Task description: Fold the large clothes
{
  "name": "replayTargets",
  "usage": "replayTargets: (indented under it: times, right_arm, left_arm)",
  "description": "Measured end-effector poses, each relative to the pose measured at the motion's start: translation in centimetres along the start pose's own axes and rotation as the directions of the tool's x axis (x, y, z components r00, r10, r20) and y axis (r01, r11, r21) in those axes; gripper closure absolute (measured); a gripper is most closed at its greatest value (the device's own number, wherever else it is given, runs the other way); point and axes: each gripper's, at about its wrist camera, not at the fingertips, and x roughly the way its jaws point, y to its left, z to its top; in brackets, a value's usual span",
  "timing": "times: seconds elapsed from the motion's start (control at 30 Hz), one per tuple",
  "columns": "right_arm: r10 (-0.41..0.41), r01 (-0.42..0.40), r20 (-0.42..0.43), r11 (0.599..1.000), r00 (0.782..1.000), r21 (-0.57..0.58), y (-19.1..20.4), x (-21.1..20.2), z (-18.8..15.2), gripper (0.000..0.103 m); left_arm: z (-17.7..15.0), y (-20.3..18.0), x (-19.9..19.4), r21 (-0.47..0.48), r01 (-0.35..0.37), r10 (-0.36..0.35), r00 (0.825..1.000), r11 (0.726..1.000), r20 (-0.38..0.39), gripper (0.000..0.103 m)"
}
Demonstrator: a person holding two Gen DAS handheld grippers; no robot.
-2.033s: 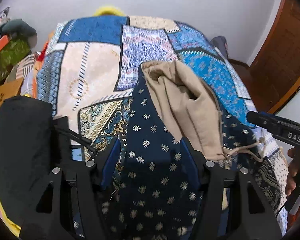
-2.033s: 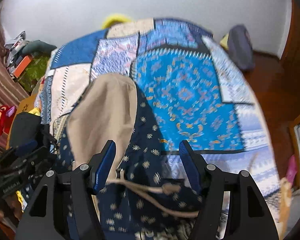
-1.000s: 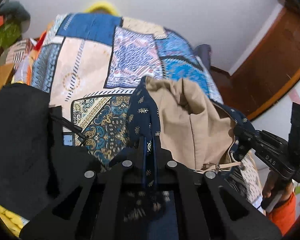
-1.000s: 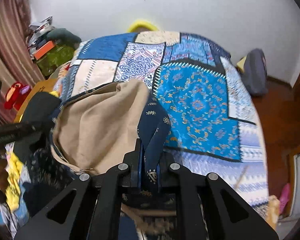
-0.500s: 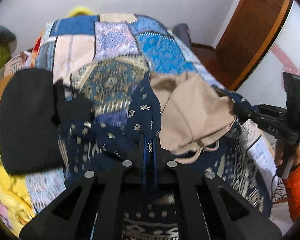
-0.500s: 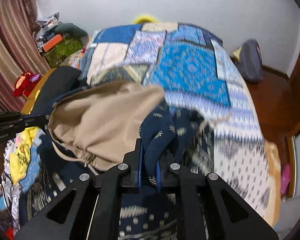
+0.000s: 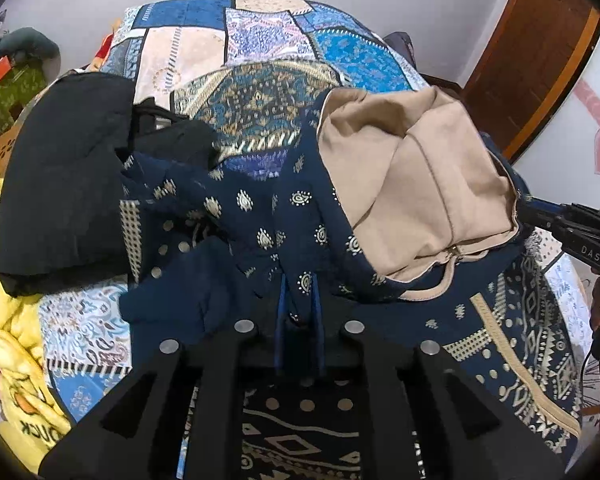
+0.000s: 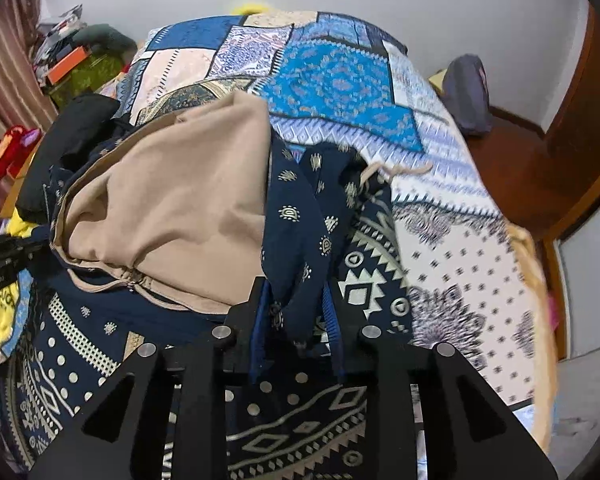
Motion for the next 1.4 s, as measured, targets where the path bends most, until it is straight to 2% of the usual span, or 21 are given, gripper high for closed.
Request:
replayTargets:
  times: [0.1,0.17,0.23,0.3,0.5,0.67,0.93,0.97,1.03,1.1,1.13,1.17,1.2,1.4]
  right_arm:
    - [-0.017,0.018,0.04,1.0,0.999,-0.024,0.1,-1.4,0.4,0.078]
    - [-0.014,0.015,0.061,1.0,0.998,-0.026,-0.1,-1.9,1.2,0.072]
    - [-0.026,0.028,0.084,0.999,0.996,-0.024,-0.3,-1.9,1.9,0.059]
    - [-0.037,0.039,0.096,0.999,0.995,-0.021,-0.3,-1.5,2.5,0.057]
    - [-0.022,0.022,0.051,1.0,0.998,-0.009,-0.9,1.6,4.4,0.057]
    - [-0.006,0.006,0.015,1.0,1.0,-0.012,-1.2,3.9,5.3,0.057]
    - [-0.014,0.014,-0.008,0.998,1.0,-0.063,-0.5,7.3,6.6,0.058]
    - [-0.008,0.008,-0.01,0.998,1.0,-0.062,-0.5,7.6,6.8,0.059]
    - [0.009,-0.01,-0.023,0.999,1.0,-0.053,-0.4,8.2,7.1,0.071]
    - [0.026,-0.027,-0.023,0.999,0.999,-0.038,-0.3,8.6,7.3,0.077]
    - [0.03,-0.031,-0.024,0.999,0.999,-0.034,-0.2,8.8,7.3,0.082]
    - [0.028,-0.029,-0.024,0.999,0.999,-0.035,-0.1,8.9,7.4,0.086]
    - [0.028,-0.028,-0.019,0.999,0.999,-0.033,-0.1,8.8,7.3,0.088]
    - [0.054,-0.055,0.051,0.998,0.997,0.017,-1.2,5.4,7.5,0.092]
  left_arm:
    - [1.1,0.2,-1.2,0.015,-0.019,0.019,0.999,1.0,0.03,0.082]
    - [2.1,0.3,-2.0,0.029,-0.025,0.023,0.998,0.999,0.051,0.076]
    - [2.9,0.2,-2.6,0.04,-0.026,0.023,0.998,0.999,0.067,0.07]
    - [3.8,0.0,-3.0,0.053,-0.027,0.023,0.996,0.998,0.085,0.067]
    - [6.3,-0.5,-2.1,0.077,-0.022,0.014,0.995,0.997,0.101,0.061]
    - [8.0,-0.7,1.5,0.097,-0.017,0.013,0.999,0.995,0.048,0.061]
    - [10.1,0.5,6.6,0.002,-0.017,0.017,1.0,1.0,-0.004,0.061]
    - [10.3,0.7,7.1,-0.013,-0.006,0.006,1.0,1.0,-0.009,0.061]
    - [10.6,0.9,7.8,-0.028,0.005,-0.005,1.0,1.0,-0.016,0.061]
    - [10.8,1.0,8.4,-0.04,0.014,-0.014,1.0,0.999,-0.015,0.064]
    - [10.8,0.9,8.5,-0.042,0.017,-0.017,1.0,0.999,-0.006,0.073]
    - [10.8,0.7,8.6,-0.038,0.022,-0.023,1.0,0.999,-0.007,0.088]
    - [10.8,0.5,8.5,-0.028,0.035,-0.035,0.999,0.999,-0.009,0.094]
    - [10.5,-1.3,4.7,0.046,0.046,-0.049,0.996,0.998,0.074,0.097]
